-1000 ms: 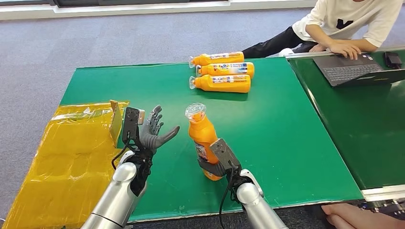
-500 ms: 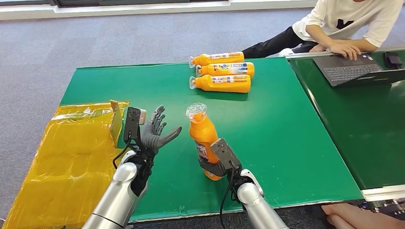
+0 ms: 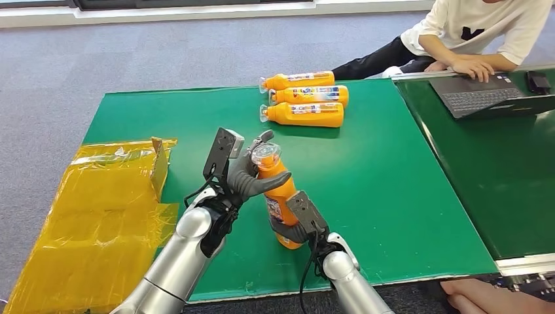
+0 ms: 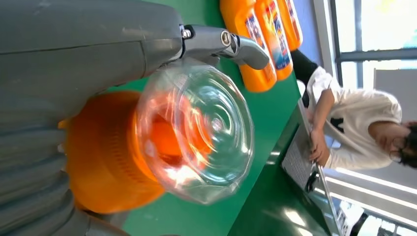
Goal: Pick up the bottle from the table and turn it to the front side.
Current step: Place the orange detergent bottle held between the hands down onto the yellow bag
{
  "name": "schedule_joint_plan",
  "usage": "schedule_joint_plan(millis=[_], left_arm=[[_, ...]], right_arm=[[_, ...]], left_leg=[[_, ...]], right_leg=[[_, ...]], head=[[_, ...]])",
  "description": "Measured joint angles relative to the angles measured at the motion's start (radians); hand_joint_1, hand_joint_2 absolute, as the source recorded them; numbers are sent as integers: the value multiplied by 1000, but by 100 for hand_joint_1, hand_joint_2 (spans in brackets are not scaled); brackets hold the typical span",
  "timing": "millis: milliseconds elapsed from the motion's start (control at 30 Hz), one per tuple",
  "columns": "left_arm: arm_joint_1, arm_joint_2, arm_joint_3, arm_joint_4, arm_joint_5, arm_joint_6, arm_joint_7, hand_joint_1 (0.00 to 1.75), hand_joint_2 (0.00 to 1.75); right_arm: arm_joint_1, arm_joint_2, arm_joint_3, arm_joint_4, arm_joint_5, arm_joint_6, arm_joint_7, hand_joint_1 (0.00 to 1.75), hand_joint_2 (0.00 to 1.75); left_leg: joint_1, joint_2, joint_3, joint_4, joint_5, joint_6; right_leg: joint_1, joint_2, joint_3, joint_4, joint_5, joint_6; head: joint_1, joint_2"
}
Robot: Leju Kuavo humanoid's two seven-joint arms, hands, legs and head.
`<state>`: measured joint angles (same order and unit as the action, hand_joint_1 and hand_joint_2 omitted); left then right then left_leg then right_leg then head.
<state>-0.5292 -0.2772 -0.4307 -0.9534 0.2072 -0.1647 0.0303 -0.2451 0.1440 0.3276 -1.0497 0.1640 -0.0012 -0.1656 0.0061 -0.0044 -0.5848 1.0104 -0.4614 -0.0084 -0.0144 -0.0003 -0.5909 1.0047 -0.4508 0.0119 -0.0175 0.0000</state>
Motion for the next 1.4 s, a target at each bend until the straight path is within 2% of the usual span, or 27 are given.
schedule_joint_plan(millis=[233,533,667,1000,1400], left_arm=[[-83,-38,-24,87,46,-27,24,0,175],[-141,-62,-54,171,59,-28,29,0,175],[-151,-63,-66,189,58,-26,21,175,175],[-175,-63,-104,226,17,-20,-21,175,175],[-188,-66,-108,246,8,-21,-29,175,175]], right_arm=[[-25,10,4,34,-4,0,-2,175,175],[-36,10,3,57,-6,-1,-9,175,175],[-37,10,2,60,-7,-2,-10,175,175],[-39,11,-7,60,-9,-5,-4,175,175],[-37,16,-10,60,-9,-4,-4,175,175]], left_leg=[[0,0,0,0,0,0],[0,0,1,0,0,0],[0,0,2,0,0,0],[0,0,3,0,1,0],[0,0,3,0,1,0]], right_leg=[[0,0,0,0,1,0],[0,1,1,0,1,0],[0,1,2,0,1,0],[0,0,3,0,1,0],[0,0,3,0,1,0]], head=[[0,0],[0,0],[0,0],[0,0],[0,0]])
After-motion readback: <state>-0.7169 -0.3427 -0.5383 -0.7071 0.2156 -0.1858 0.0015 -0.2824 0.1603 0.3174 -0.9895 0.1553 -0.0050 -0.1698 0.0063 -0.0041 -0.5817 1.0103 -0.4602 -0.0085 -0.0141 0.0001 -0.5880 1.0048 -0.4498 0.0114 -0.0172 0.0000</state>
